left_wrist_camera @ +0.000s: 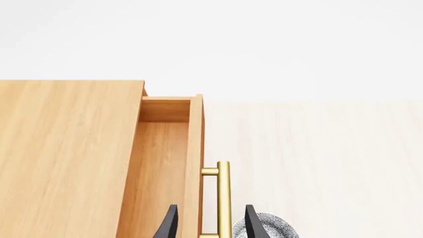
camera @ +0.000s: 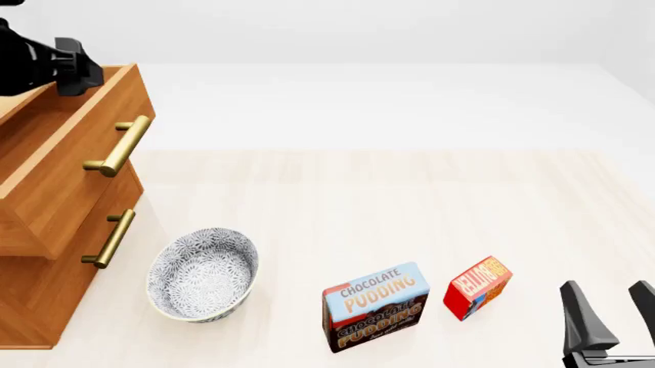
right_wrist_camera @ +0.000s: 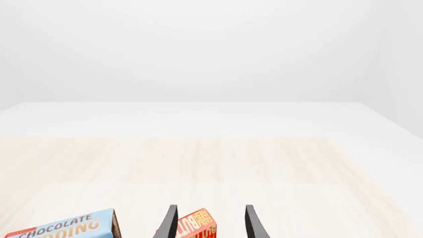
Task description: Put the butter at the back in the top drawer of the cabinet and close it.
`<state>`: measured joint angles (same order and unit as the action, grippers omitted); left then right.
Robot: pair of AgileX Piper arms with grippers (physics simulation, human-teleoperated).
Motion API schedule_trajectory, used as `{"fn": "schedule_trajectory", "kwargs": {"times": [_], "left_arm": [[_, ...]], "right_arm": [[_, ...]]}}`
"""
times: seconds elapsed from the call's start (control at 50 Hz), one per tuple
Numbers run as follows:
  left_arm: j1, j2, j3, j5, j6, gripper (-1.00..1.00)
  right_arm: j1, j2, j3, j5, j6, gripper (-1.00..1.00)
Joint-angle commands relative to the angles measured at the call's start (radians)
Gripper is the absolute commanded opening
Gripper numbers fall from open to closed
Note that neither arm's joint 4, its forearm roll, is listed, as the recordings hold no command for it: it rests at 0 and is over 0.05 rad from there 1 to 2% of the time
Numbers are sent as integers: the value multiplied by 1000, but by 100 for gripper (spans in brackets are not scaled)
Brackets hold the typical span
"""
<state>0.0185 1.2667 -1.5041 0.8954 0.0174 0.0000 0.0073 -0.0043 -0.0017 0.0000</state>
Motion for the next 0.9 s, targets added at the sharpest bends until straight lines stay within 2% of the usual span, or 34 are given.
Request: {"fn": "schedule_trajectory", "kwargs": {"times": [0.02, 0.9], "left_arm": [[4, 9, 14, -13, -6, 100], [31, 36, 81, -75, -19, 100]], "right_arm": [[0, 0, 0, 0, 0, 100], [0, 0, 0, 0, 0, 100]]}}
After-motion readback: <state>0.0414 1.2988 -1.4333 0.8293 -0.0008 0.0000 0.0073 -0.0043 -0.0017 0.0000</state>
